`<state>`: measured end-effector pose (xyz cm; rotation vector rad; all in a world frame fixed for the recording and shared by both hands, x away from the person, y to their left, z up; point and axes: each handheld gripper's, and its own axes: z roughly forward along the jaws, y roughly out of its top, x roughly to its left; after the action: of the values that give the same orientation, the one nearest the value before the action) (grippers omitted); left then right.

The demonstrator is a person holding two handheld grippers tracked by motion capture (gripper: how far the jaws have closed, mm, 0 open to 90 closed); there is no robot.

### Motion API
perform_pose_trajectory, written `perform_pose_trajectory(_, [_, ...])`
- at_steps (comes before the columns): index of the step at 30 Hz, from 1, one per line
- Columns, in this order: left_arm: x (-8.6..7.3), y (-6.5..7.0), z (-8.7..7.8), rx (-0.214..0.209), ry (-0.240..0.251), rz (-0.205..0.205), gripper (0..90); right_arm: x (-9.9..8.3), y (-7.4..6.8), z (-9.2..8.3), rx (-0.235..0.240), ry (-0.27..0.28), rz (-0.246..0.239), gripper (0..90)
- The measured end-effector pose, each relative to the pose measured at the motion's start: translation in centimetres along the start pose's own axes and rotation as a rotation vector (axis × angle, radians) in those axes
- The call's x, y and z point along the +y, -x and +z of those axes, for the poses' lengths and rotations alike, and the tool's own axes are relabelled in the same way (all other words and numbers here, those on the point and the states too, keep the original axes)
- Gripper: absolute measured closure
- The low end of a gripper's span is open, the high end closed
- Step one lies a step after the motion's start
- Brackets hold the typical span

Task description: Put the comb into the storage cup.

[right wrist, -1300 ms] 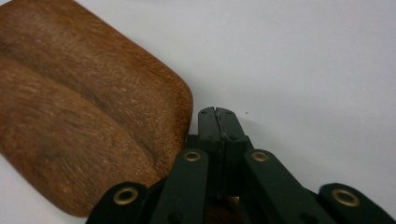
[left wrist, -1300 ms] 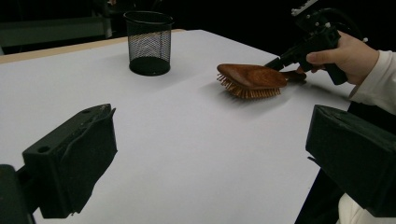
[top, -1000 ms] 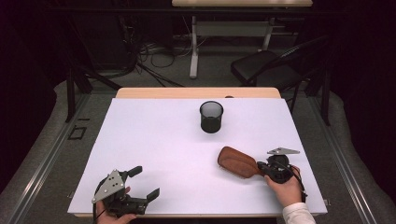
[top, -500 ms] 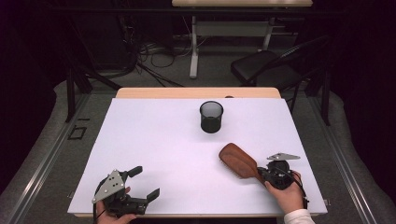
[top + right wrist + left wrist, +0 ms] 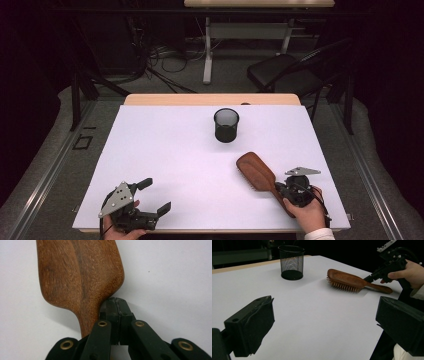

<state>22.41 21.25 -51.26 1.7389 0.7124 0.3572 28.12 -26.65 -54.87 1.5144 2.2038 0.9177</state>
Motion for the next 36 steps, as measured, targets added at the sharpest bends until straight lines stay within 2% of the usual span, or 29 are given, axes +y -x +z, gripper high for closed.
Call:
perform_pose_trajectory(20, [0.0,0.0,0.0,0.002,-0.004,0.001,1.9,-0.1,-0.1,-0.3,0.002,0.007,0.000,86.3])
perform_pose_trajectory(36, [0.0,0.0,0.1,-0.001,-0.006,0.003,1.9,0.2,0.8,-1.4,-0.006,0.055,0.033,82.9])
